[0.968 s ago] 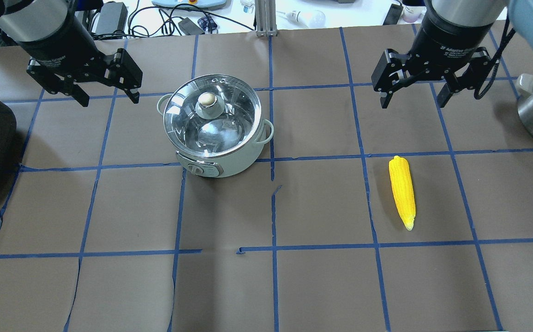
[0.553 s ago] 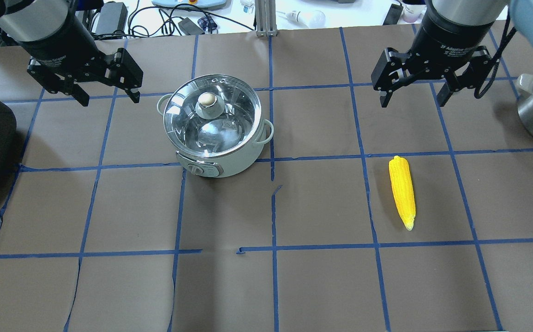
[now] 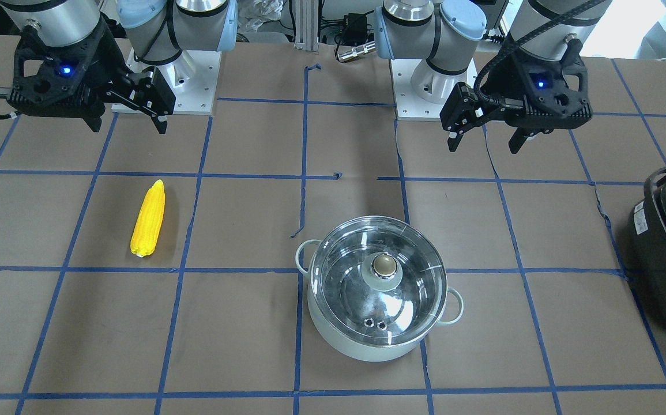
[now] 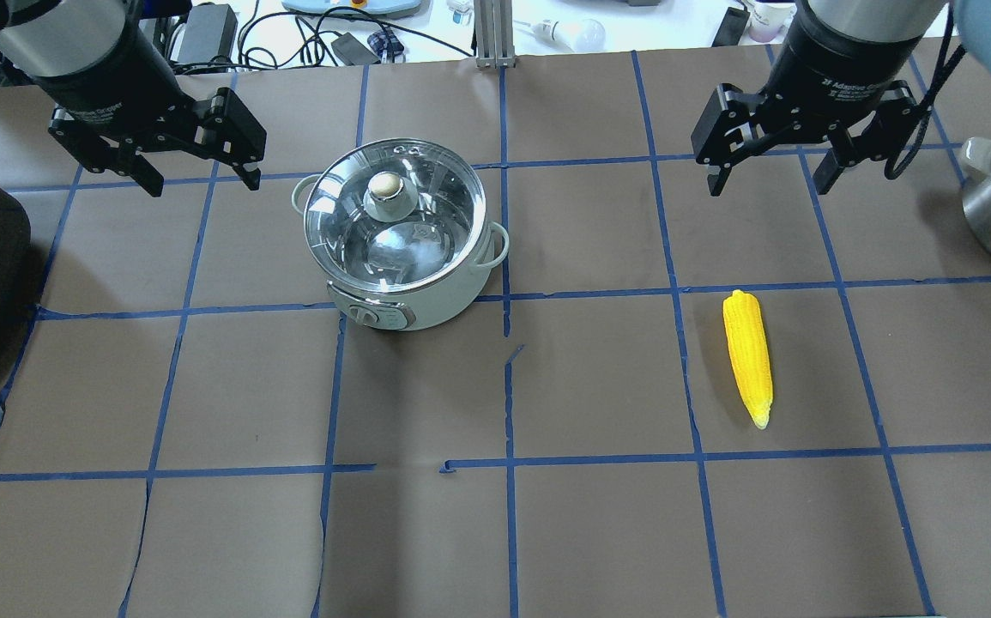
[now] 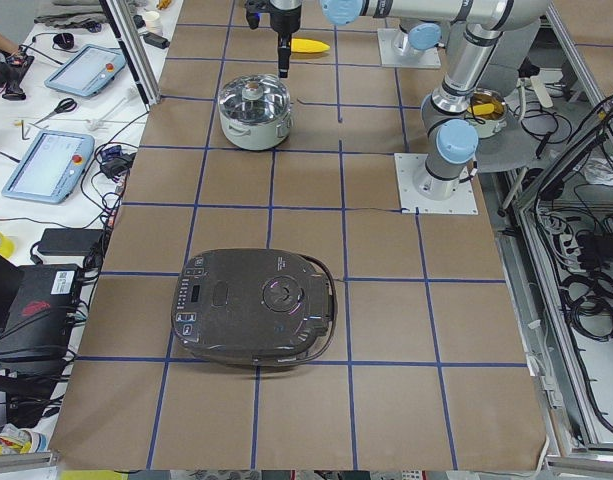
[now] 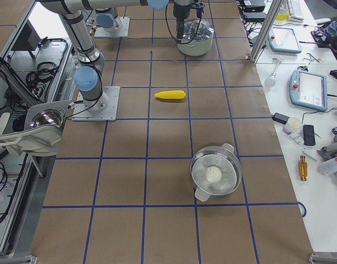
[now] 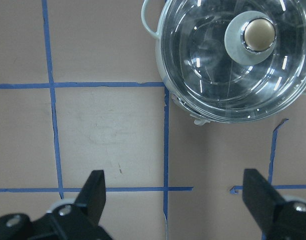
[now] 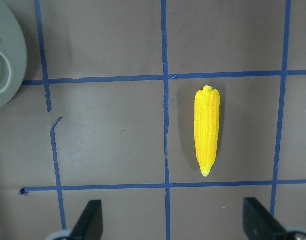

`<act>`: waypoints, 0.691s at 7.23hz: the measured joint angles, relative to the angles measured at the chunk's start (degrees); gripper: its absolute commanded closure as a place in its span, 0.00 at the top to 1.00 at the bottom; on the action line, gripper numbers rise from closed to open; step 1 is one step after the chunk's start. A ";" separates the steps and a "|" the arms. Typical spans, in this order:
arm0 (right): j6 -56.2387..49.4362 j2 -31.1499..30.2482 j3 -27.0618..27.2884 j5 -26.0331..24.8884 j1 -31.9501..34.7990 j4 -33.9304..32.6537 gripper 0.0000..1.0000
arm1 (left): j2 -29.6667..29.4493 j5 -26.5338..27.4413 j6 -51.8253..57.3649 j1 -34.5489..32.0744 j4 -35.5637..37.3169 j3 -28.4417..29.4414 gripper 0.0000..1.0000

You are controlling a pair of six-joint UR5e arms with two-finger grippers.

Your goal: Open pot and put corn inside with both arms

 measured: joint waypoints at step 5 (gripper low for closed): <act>-0.34 0.08 0.01 -0.14 -0.01 -0.17 1.00 | -9.49 -0.68 -7.66 -6.41 11.93 0.64 0.95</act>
